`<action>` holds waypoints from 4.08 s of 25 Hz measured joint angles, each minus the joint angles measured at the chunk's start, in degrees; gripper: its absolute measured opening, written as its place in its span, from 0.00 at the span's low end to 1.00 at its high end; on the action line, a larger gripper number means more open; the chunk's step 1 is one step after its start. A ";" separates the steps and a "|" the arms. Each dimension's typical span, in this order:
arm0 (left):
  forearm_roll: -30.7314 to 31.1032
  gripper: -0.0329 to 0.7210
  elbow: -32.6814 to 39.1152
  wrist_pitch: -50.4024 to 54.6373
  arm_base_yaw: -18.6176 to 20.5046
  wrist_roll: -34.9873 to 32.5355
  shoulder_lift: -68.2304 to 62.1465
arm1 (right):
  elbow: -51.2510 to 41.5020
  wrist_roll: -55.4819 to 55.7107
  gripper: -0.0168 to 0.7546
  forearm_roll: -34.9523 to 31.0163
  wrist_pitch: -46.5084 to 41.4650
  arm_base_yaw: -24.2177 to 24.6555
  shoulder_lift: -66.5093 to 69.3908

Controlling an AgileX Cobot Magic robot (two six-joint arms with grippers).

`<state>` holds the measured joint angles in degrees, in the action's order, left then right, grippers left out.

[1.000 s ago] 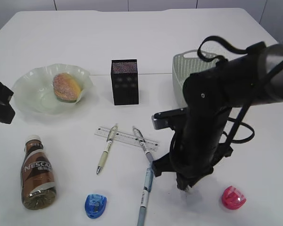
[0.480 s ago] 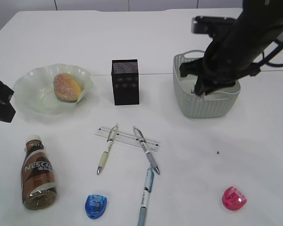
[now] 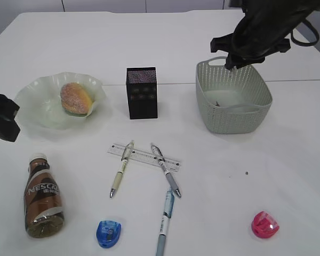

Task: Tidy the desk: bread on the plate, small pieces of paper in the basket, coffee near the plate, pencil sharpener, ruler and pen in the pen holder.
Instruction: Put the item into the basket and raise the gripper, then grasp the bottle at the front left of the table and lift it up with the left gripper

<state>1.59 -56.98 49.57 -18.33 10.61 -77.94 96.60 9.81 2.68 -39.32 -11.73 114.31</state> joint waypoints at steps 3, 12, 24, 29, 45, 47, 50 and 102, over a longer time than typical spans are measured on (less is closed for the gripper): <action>-0.08 0.55 0.00 0.00 0.00 0.00 0.00 | 1.09 0.53 0.38 0.38 0.00 0.00 1.94; -0.08 0.54 0.00 0.00 0.00 0.00 0.00 | 1.68 1.95 0.70 0.31 -6.16 0.00 1.56; 1.51 0.53 0.00 0.00 0.00 0.00 0.00 | 1.04 -5.20 0.58 -2.16 -27.91 0.00 -6.40; 2.12 0.53 0.00 -2.05 0.00 0.00 0.00 | -5.48 -5.39 0.58 -2.68 -28.68 0.00 -12.68; 0.04 0.62 4.68 -3.79 0.00 31.58 -0.77 | -27.70 -5.57 0.57 -5.43 -22.93 0.00 -25.89; 1.55 0.68 4.68 -4.31 0.00 37.13 -2.08 | -27.70 -5.57 0.57 -6.28 -22.79 0.00 -26.11; 1.81 0.75 4.68 -4.42 0.00 40.23 -5.30 | -27.79 -5.57 0.57 -7.30 -22.79 0.00 -26.11; 4.38 0.60 4.25 -15.57 0.00 39.36 -26.97 | -27.79 -7.24 0.57 -7.86 -19.54 0.00 -26.11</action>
<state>5.97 -52.73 34.00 -18.33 49.97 -104.91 68.81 2.57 -5.18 -58.86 -11.73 88.20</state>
